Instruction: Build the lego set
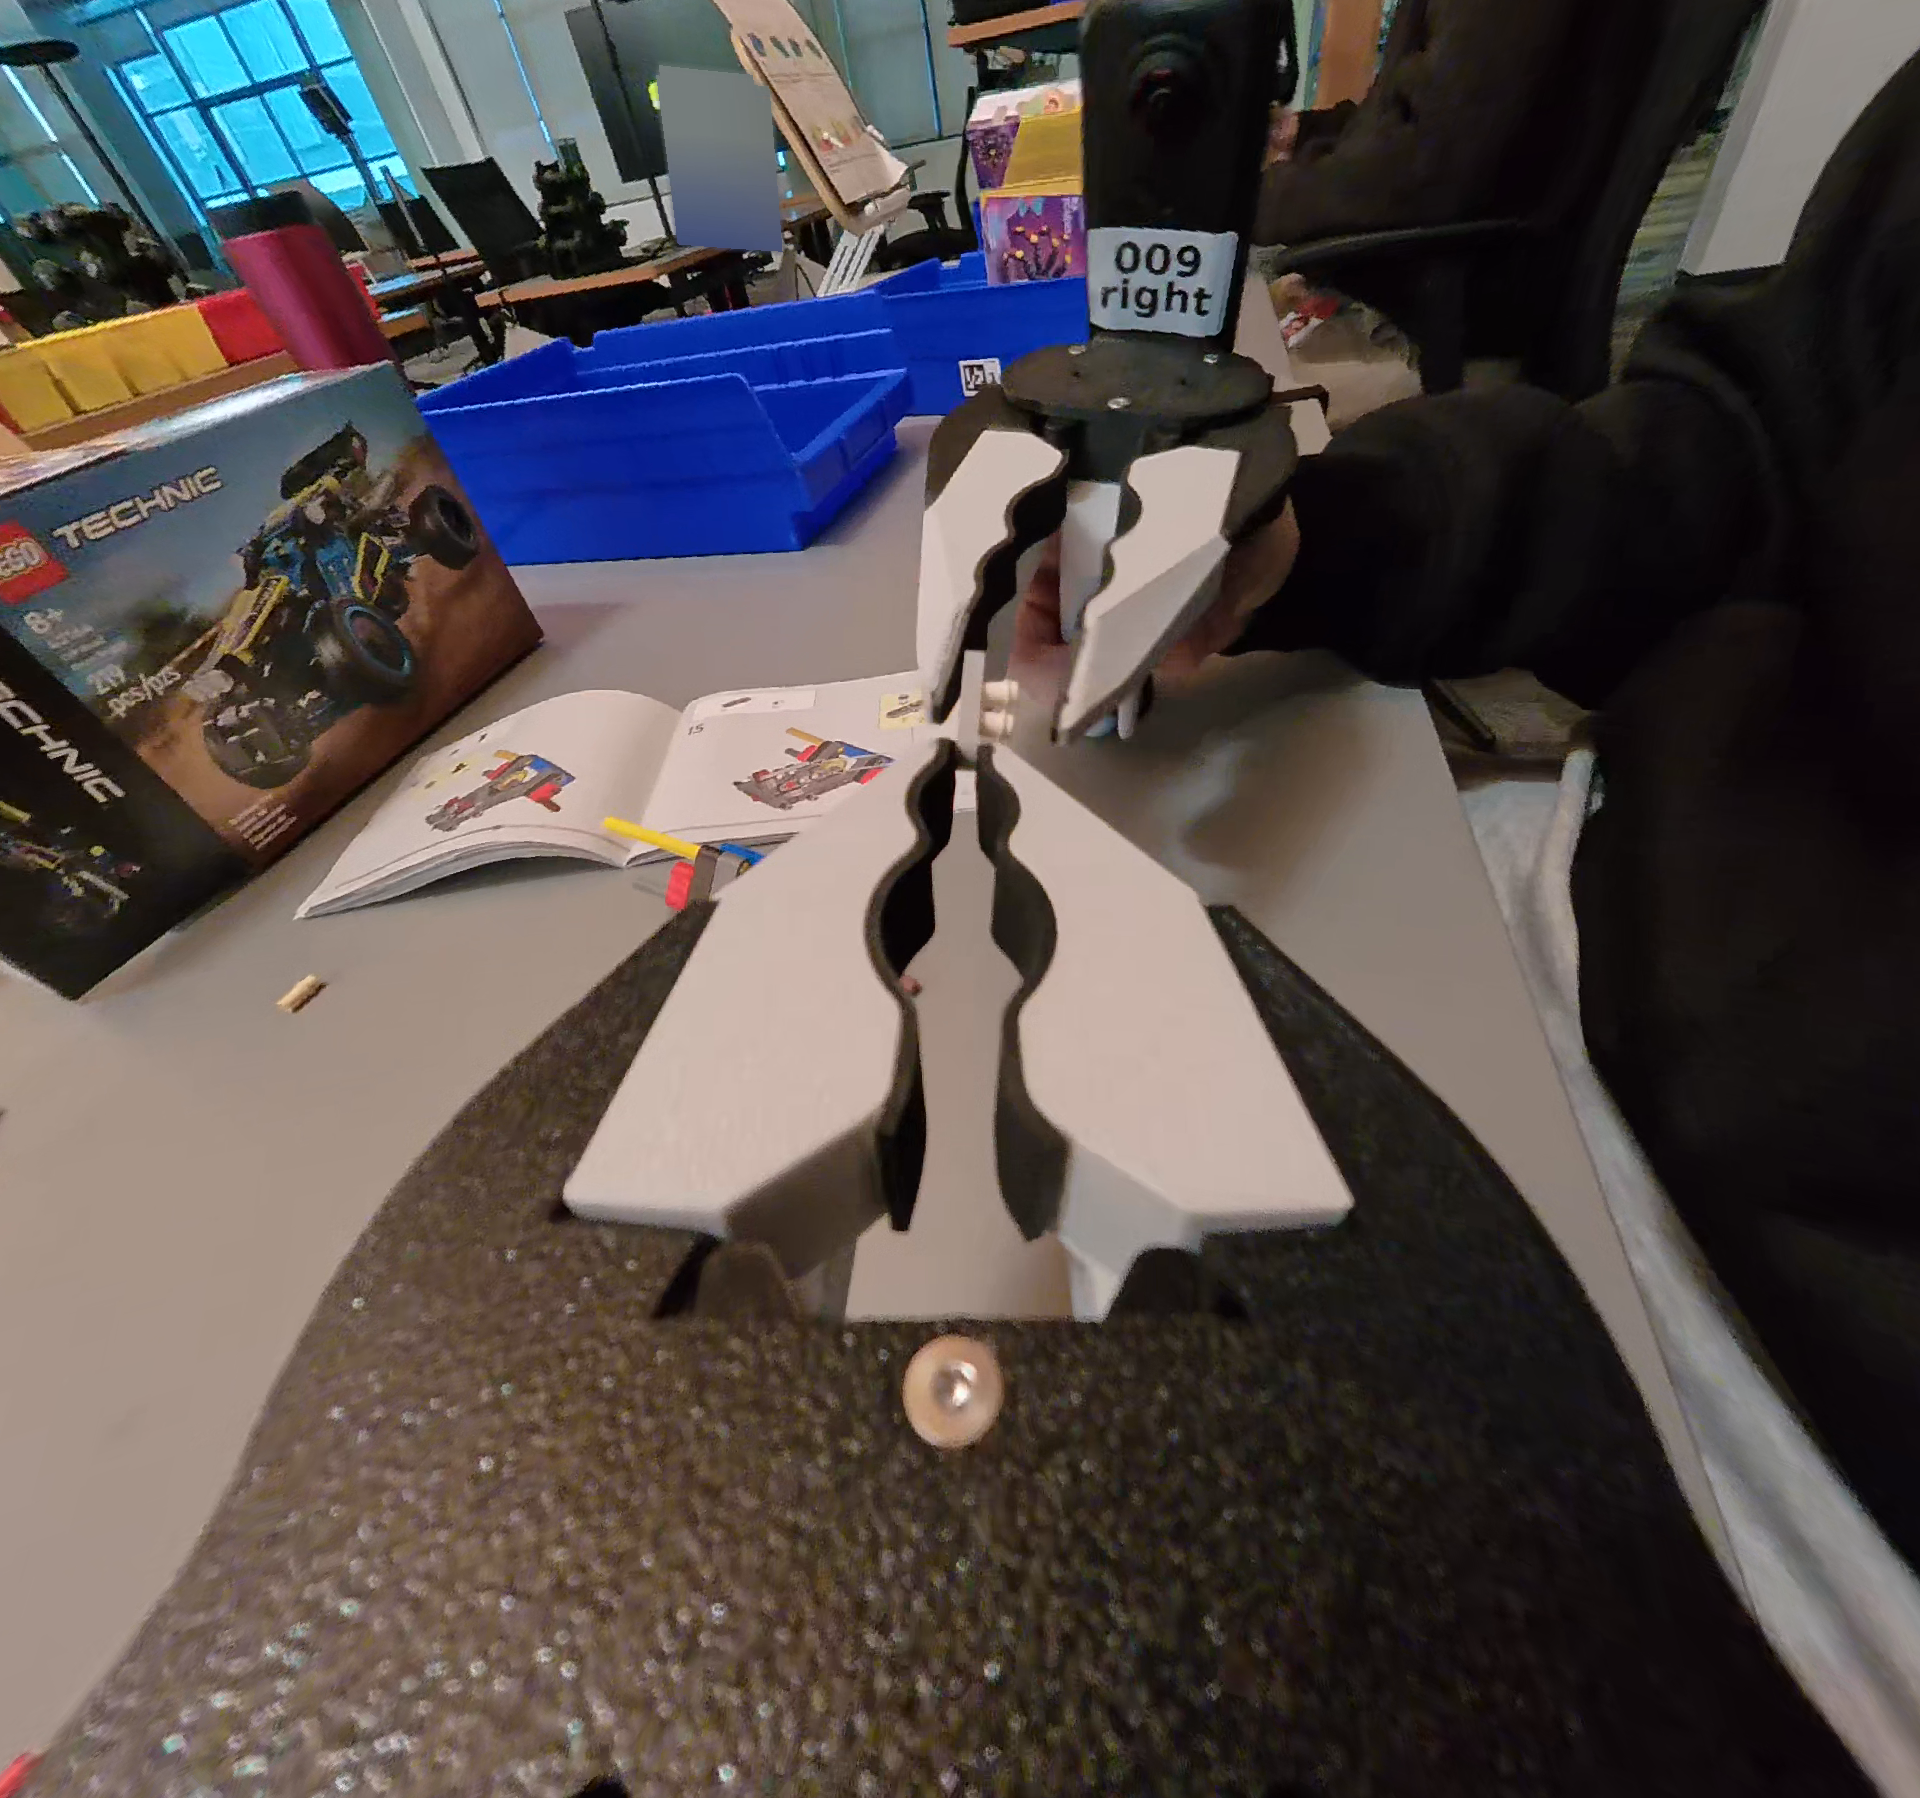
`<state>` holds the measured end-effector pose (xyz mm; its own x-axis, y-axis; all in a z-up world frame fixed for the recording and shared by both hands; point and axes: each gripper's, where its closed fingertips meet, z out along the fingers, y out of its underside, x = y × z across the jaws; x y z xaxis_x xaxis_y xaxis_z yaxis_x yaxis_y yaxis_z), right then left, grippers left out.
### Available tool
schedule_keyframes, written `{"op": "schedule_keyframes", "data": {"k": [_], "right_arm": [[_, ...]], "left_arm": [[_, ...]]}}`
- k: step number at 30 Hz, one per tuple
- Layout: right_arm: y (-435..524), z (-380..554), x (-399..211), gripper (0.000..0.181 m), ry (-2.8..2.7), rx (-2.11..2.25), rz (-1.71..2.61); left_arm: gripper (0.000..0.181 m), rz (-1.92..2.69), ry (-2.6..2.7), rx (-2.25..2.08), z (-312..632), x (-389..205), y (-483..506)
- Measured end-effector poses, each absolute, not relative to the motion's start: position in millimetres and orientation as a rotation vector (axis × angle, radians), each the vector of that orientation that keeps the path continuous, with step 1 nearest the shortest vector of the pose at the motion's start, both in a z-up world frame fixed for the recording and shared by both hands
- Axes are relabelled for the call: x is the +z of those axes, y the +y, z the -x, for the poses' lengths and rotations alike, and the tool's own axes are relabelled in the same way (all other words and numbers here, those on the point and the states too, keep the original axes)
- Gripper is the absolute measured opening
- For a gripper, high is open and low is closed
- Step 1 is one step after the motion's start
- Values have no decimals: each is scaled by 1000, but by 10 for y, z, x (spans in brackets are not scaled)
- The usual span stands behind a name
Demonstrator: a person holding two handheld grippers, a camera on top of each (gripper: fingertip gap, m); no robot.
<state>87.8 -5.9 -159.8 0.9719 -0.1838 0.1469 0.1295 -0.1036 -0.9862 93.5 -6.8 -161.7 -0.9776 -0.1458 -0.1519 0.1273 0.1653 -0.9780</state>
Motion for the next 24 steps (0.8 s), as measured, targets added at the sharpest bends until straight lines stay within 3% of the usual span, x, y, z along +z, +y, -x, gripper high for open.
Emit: {"op": "schedule_keyframes", "data": {"k": [24], "right_arm": [[-92, -835, -1620, 7, -27, -302, 1669]], "left_arm": [[1, -128, 2224, -1860, -819, -1647, -84]]}}
